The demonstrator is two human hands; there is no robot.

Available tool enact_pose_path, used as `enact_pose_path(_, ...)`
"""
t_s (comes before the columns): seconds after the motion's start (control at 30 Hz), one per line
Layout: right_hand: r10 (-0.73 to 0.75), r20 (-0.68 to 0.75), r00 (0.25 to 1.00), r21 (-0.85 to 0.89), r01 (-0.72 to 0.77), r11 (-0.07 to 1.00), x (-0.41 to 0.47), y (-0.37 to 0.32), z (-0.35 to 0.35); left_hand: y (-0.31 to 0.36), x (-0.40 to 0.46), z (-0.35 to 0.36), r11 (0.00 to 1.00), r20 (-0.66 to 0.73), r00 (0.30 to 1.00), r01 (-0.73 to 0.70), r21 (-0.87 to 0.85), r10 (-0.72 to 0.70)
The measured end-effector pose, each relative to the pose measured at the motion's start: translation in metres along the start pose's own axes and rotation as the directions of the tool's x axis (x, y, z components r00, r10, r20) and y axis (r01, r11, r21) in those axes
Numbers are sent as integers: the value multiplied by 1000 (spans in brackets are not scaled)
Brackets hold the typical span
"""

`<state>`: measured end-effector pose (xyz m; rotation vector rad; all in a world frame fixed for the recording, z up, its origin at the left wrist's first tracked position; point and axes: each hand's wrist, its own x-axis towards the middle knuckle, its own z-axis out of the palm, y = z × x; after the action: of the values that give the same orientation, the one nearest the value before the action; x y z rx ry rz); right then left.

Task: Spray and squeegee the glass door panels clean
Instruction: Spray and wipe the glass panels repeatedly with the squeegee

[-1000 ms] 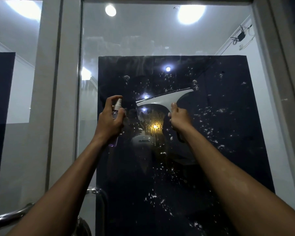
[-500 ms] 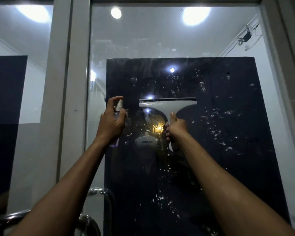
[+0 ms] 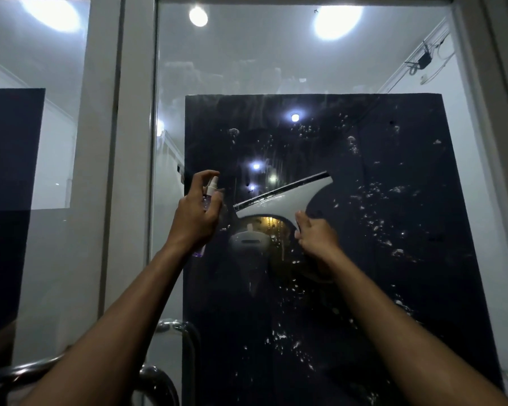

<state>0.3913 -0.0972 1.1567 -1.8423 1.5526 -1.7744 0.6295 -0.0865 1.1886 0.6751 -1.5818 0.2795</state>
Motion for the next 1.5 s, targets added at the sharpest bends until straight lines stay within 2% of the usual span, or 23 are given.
enact_pose_path(0.1, -58, 5, 998, 1, 58, 998, 20, -23, -21, 0, 9, -1, 1000, 5, 1000, -17, 23, 17)
enact_pose_path(0.2, -109, 71, 991, -49, 113, 992, 33, -40, -38, 0, 16, 1, 994, 24, 998, -54, 99, 52)
enact_pose_path(0.33, -85, 158, 984, -134, 107, 985, 28, -19, -60, 0, 15, 5, 981, 34, 997, -80, 176, 75)
enact_pose_path(0.57, -119, 228, 966, -257, 178, 950, 22, 6, -93, 1, 12, 7, 981, 5, 994, -104, 163, 105)
enact_pose_path(0.73, -197, 228, 954, -390, 274, 879, 24, -22, -68, -1, 9, 7, 983, -1, 995, -98, 157, 100)
enact_pose_path(0.87, -246, 297, 922, -390, 353, 851, 26, -48, -38, 0, 3, 10, 988, -28, 997, -66, 143, 71)
enact_pose_path(1.13, -111, 420, 901, -520, 340, 783, 35, -35, -87, -13, -10, -13, 985, -57, 997, -43, 167, 53)
enact_pose_path(1.37, -149, 542, 827, -538, 477, 694, 12, -82, -11, -18, -15, -20, 984, -43, 999, -8, 176, 16)
enact_pose_path(1.5, -96, 566, 819, -548, 460, 699, 9, -79, -20, -15, -13, -25, 983, -51, 998, -16, 181, 26)
